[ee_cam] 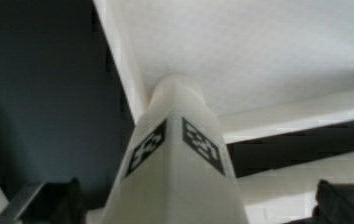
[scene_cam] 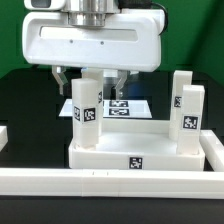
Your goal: Assemble desk
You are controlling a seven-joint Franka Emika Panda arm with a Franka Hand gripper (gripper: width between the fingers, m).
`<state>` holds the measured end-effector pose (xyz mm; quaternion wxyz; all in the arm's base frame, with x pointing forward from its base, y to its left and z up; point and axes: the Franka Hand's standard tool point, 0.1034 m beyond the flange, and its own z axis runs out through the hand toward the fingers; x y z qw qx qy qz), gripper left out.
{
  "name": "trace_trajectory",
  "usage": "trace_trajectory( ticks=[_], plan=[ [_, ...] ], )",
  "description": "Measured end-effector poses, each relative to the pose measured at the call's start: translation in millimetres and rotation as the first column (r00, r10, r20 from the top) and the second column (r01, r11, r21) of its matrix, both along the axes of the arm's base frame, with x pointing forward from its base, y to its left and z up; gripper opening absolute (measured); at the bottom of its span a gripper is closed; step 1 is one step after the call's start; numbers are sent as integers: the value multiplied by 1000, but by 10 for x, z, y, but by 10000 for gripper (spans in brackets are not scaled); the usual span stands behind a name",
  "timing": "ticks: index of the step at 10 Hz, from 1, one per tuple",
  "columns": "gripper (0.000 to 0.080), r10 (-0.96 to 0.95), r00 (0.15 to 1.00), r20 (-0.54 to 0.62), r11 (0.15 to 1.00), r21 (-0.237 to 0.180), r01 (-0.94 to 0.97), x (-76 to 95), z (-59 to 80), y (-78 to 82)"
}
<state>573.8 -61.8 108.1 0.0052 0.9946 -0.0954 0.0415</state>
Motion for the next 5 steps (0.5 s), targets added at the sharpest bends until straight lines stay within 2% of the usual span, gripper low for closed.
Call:
trace_trajectory(
  ticks=[4, 5],
  plan=[
    [649, 272, 962, -9, 962, -22, -273, -6, -1, -45],
    [649, 366, 930, -19, 930, -36, -367, -8, 0, -55]
  ],
)
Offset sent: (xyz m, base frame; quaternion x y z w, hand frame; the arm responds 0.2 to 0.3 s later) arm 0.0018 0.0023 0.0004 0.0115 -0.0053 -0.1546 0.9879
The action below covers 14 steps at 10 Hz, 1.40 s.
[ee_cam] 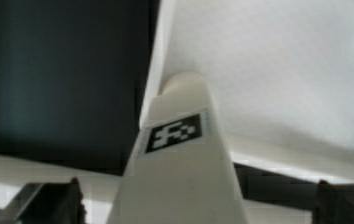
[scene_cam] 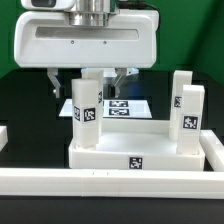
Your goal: Assemble desk
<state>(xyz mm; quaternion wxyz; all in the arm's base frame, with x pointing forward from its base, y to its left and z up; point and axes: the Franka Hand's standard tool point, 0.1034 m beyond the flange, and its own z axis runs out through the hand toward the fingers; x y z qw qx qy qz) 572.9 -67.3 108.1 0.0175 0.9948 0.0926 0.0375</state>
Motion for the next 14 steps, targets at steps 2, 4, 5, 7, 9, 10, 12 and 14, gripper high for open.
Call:
trace_trajectory(
  ticks=[2, 4, 5, 7, 9, 10, 12, 14],
  plan=[
    [649, 146, 989, -10, 989, -20, -146, -2, 0, -9],
    [637, 194, 981, -16, 980, -30, -195, -5, -1, -22],
    [467, 189, 982, -15, 981, -30, -190, -5, -1, -22],
    [290, 189, 982, -15, 982, -30, -189, -5, 0, -23],
    [290, 172, 985, -14, 985, -28, -172, -6, 0, -23],
    [290, 102, 995, -11, 994, -22, -102, -8, -2, -24],
    [290, -110, 994, -6, 994, -5, 110, -20, -6, -36],
    [291, -278, 961, -5, 960, 8, 278, -29, -11, -36]
  ],
)
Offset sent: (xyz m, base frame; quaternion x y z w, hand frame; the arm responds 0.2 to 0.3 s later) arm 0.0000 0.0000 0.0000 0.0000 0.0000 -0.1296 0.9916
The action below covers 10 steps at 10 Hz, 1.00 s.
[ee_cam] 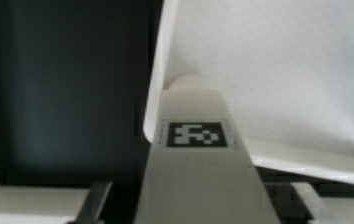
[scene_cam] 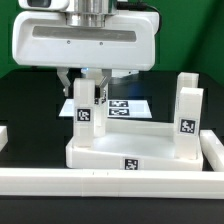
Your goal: Assemble desk
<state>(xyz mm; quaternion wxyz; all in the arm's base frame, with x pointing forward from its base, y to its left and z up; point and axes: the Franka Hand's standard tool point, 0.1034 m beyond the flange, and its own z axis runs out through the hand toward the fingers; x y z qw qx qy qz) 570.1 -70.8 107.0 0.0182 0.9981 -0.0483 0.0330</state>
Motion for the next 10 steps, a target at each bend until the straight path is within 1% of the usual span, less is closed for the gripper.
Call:
trace_trajectory(
  ticks=[2, 3, 5, 6, 8, 9, 10],
  plan=[
    [290, -214, 977, 6, 977, 17, 214, -2, -4, 5],
    [291, -282, 959, 8, 959, 25, 281, -2, -6, 4],
    [291, -488, 873, 10, 872, 43, 487, 7, -10, 15],
    [291, -582, 813, 10, 813, 51, 581, 14, -11, 21],
    [291, -712, 702, -9, 700, 78, 710, 22, -13, 27],
    [291, -765, 644, -12, 641, 82, 763, 26, -16, 41],
    [291, -782, 624, -12, 621, 84, 780, 29, -16, 54]
  ],
)
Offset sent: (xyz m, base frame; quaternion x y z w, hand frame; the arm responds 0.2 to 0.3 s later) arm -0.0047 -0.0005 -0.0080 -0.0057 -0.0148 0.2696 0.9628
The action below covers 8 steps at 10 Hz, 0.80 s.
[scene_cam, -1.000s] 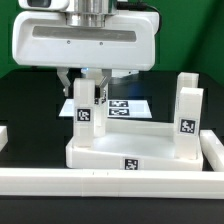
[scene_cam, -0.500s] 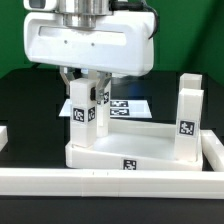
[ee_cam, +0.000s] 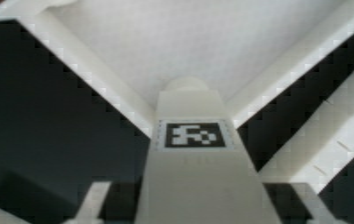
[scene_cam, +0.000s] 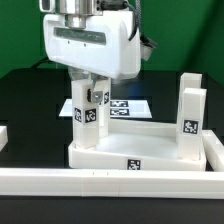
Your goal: Assemble desk
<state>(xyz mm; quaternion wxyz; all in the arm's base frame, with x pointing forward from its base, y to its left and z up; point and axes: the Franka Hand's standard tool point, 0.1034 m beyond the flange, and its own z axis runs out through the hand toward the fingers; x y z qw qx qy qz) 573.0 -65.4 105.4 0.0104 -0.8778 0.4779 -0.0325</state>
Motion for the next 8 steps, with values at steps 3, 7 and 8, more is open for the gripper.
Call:
trace_trajectory(
  ticks=[3, 7, 8],
  plan=[
    [476, 86, 996, -2, 996, -7, -86, -2, -1, -10],
    [648, 445, 896, -17, 895, -38, -445, 7, 3, -5],
    [648, 537, 843, -18, 842, -51, -537, 23, 13, -22]
  ],
)
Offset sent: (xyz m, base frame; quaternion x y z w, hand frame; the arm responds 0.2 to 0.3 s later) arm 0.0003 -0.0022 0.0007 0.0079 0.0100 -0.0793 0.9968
